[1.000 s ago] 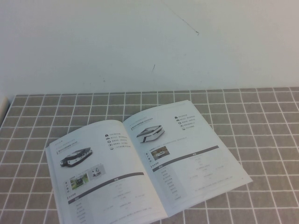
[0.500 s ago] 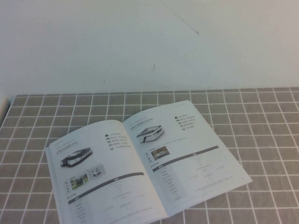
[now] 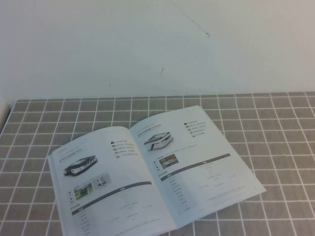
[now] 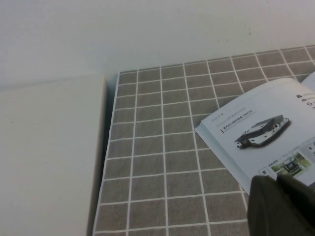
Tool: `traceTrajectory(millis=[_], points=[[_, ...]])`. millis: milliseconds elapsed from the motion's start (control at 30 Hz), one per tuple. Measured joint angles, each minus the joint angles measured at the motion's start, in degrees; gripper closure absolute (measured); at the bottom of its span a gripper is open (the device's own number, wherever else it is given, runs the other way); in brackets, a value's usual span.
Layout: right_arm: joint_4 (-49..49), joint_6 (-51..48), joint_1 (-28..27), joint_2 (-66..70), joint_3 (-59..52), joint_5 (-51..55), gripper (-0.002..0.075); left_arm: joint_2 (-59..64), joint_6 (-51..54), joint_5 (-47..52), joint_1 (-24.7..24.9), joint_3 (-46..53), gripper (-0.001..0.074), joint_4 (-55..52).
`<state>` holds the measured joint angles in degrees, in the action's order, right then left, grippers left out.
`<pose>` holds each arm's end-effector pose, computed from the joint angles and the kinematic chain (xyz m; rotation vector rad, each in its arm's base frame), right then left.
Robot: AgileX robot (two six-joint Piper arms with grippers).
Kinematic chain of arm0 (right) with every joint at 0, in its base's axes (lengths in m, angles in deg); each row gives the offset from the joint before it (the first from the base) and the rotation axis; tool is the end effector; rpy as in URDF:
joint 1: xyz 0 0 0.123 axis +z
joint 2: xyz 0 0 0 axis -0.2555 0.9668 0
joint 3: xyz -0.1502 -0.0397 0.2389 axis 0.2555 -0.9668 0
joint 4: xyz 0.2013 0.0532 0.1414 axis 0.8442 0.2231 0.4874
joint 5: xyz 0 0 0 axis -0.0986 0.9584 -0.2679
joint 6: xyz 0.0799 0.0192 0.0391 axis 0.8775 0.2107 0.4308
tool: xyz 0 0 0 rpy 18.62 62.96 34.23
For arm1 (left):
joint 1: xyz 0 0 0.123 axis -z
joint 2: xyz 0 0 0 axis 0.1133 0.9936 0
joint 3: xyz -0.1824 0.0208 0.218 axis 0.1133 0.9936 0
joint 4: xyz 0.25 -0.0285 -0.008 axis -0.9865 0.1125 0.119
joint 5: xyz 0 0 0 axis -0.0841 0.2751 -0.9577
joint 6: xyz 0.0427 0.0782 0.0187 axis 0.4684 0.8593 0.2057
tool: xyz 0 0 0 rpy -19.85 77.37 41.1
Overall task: Close book
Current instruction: 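Close the open booklet and leave it lying on the table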
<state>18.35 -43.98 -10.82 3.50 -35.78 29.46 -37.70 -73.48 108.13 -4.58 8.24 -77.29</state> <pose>0.1758 0.0127 0.2860 -0.4277 2.2912 -0.1087 0.0322 0.0015 0.2758 0.0492 1.8391 0.0307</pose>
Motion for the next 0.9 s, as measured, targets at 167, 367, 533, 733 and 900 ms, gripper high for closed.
traceTrajectory(millis=[167,367,533,733,900], points=[[20.6,-17.1,0.2,12.7,4.1,0.4,0.0729,0.3,0.0,-4.5,0.0,4.5,0.0738,2.6],[37.9,-37.5,4.4,27.0,8.9,-1.0,0.0729,2.3,-0.3,-5.7,0.0,4.5,0.0738,17.0],[41.7,-43.5,8.6,37.1,14.0,-2.8,0.0729,8.9,-1.3,-5.7,0.0,4.2,0.0738,28.0],[43.2,-47.6,11.2,45.2,18.5,-5.7,0.0729,21.0,-1.7,-3.7,0.0,-0.7,0.0738,29.3],[48.3,-52.1,11.3,48.7,19.7,-8.7,0.0729,31.8,-2.2,-1.5,0.0,-5.3,0.0738,29.3]])
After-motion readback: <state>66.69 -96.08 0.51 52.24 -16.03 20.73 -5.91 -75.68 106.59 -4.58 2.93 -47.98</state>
